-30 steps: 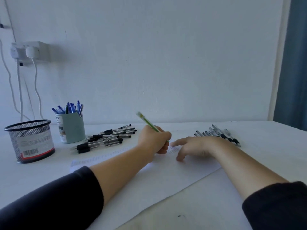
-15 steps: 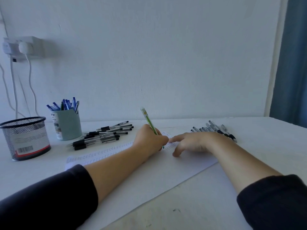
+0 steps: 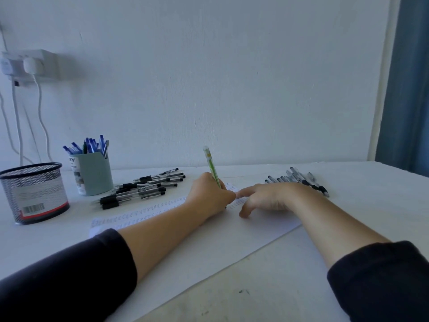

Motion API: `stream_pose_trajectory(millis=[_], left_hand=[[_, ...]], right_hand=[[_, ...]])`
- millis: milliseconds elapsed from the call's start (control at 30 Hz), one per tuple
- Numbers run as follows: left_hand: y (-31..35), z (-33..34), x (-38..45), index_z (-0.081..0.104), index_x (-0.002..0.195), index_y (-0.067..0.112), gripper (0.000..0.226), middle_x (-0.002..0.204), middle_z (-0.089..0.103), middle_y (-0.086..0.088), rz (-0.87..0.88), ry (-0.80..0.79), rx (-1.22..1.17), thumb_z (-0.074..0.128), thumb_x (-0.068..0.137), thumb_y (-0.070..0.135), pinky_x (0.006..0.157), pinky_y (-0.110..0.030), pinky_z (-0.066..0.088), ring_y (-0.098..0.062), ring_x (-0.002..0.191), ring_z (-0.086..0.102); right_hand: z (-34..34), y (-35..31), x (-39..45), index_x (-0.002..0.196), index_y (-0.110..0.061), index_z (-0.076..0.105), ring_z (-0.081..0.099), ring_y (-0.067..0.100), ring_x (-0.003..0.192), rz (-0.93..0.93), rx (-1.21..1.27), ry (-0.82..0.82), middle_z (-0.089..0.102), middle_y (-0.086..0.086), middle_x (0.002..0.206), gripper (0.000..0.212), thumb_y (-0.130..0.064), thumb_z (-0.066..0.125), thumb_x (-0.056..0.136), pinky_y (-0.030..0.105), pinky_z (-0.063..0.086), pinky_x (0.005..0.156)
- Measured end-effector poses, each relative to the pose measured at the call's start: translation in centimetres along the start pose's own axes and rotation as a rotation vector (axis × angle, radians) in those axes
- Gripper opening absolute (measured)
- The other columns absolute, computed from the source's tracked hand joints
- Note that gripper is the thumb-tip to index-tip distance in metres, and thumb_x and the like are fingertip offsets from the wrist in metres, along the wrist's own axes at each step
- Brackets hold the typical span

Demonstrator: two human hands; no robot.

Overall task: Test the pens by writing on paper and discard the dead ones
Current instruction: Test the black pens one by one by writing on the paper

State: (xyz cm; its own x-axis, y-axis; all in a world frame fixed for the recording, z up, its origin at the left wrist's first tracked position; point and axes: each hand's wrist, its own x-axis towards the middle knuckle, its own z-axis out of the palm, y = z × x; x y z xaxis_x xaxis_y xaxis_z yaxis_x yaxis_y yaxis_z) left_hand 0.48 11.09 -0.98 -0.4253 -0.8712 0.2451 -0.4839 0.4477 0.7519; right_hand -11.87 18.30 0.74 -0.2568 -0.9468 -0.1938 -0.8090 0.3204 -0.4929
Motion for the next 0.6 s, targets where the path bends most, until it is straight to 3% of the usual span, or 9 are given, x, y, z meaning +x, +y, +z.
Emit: stream_pose_trajectory(millis=[600], left_hand=[[-0.11,0.08,-0.17,0.061,0.066,0.013,0.008,0.058,0.060,-0.001,0.036,-0.009,0.035,0.063,0.073,0.015,0.046,-0.019,0.037,-0.011,0.049,0.048]], right_hand=[[0.05,0.28,0.45,0.138,-0.042,0.045,0.030,0.017,0.138,-0.006,0.015,-0.009,0.035,-0.008,0.150,0.060,-0.029,0.065,0.082,0.029,0.026,0.099]])
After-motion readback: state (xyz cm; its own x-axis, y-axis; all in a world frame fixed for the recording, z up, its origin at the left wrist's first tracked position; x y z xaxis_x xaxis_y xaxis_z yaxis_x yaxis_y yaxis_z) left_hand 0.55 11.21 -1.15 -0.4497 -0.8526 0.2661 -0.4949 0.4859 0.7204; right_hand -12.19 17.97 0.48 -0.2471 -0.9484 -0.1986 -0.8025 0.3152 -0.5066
